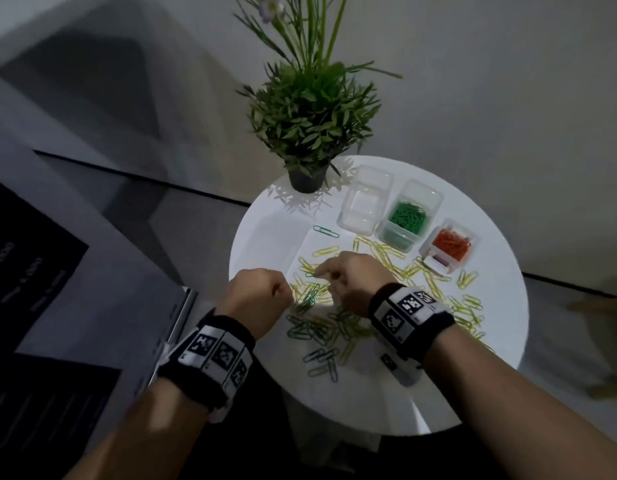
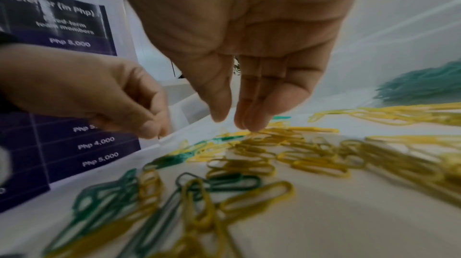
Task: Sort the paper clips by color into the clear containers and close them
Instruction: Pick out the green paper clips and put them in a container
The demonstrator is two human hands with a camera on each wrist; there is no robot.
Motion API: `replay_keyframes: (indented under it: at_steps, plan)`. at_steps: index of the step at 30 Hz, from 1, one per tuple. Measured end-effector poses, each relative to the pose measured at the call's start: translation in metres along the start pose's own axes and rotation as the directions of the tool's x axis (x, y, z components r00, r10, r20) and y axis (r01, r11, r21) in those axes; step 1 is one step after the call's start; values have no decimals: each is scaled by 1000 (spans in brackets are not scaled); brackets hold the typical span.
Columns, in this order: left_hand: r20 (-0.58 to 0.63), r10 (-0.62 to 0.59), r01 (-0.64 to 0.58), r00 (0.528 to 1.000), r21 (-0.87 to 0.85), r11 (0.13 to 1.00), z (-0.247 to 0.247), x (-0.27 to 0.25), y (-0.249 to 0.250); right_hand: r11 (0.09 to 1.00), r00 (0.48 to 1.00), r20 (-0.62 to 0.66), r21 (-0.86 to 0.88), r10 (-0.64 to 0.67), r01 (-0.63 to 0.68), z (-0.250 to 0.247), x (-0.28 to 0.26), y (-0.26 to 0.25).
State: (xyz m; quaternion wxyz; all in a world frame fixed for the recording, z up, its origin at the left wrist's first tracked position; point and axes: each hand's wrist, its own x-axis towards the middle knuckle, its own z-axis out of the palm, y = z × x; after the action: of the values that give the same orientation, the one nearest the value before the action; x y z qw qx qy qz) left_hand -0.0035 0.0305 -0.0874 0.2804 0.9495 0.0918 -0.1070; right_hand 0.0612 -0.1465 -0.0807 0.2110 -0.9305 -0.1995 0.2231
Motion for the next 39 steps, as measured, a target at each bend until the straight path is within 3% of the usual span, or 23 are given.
replay_keyframes:
  at_steps: [2,6,11,16,23,26,32,37,39]
  plan:
    - [8,-28,28,1000,21,999,7,-7,0,994,999,-41,-105,-7,3,2,12,-4]
    - [65,-35,32,997,47,998,14,-11,4,965,999,-7,-261,-35,32,6,30,-18]
    - [75,11,-15,997,52,999,11,-7,4,965,988,-148,-247,51,-87,-5,53,-18]
    - [34,165,-168,986,108,980,18,-12,-6,909,991,-14,-397,131,-126,-17,73,-23]
    - [35,229,-232,973,114,966,19,-11,-10,863,990,-11,-489,139,-127,-14,77,-26]
    - [51,240,-244,969,88,966,17,-10,-12,887,995,-14,-452,100,-96,-14,70,-23]
    - [44,153,-139,987,-231,963,13,-13,-21,986,999,17,-167,29,-26,-22,32,-19]
    - [170,-44,119,985,-466,877,5,-20,-20,994,993,114,-109,17,-4,-8,5,-19]
    - [155,-99,164,983,-493,854,4,-21,-21,992,990,135,-120,-27,44,-1,0,-20]
